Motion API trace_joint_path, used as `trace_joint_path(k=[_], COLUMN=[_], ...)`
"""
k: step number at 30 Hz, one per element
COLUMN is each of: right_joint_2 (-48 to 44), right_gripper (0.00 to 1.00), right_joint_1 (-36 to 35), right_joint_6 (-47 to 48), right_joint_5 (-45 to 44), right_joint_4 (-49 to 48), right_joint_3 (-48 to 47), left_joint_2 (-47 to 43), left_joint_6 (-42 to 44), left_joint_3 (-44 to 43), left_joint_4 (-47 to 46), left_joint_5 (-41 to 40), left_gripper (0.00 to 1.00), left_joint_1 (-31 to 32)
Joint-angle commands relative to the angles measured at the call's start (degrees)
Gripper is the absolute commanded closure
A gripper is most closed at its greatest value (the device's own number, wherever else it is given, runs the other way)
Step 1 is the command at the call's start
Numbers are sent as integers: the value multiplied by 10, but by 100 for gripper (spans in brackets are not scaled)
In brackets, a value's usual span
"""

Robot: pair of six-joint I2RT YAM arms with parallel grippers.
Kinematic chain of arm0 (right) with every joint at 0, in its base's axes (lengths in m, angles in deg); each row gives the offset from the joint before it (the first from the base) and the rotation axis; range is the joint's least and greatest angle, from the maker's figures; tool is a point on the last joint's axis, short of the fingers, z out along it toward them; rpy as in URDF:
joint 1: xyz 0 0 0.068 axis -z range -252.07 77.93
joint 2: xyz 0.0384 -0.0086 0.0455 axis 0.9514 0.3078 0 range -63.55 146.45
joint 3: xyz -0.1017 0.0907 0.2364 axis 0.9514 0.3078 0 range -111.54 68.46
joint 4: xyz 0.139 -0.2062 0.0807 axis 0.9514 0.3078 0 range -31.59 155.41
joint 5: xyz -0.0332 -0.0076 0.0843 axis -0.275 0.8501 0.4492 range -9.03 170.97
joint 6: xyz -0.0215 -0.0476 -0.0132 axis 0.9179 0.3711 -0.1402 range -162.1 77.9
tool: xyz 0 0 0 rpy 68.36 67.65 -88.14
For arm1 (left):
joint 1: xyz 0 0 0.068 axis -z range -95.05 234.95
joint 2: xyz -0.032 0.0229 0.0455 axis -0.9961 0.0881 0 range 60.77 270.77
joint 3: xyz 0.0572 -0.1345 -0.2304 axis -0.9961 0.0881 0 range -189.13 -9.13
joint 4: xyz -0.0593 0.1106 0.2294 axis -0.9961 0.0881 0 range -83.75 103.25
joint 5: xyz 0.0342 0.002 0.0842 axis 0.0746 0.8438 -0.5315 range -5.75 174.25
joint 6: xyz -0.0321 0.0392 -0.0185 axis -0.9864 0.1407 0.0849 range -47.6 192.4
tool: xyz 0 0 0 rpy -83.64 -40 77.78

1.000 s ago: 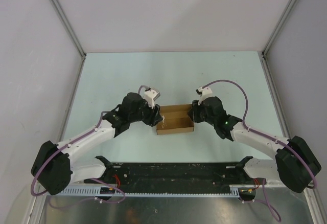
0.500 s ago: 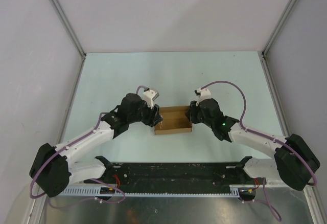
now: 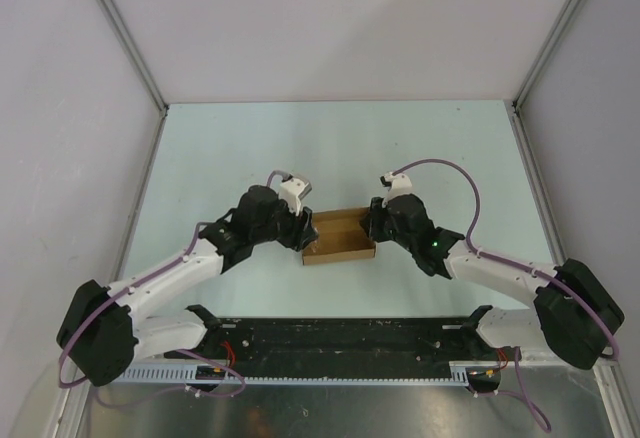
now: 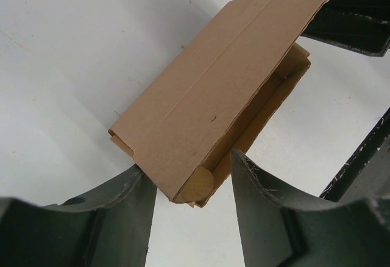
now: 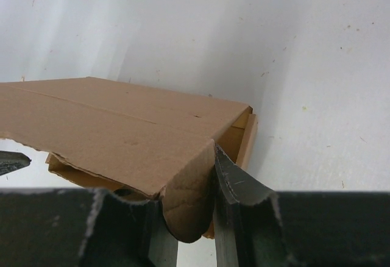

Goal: Fold the paper box

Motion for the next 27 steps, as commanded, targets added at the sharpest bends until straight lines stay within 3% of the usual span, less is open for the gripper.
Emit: trace_joint_path(k=[1,27], right_joint_2=[6,-12], right_gripper=[73,71], right_joint_1=[-21,-60], right_joint_6=[-28,-14], right_joint_5=[33,16], right_joint_4=[-57,-15], right_joint_3=[0,0], left_joint_2=[-18,-83], left_joint_6=[-16,-36], left_joint_3=[4,59], left_joint_4=[-27,-28], left_joint_5=[15,9], left_gripper=[45,45], left_joint_1=[16,22])
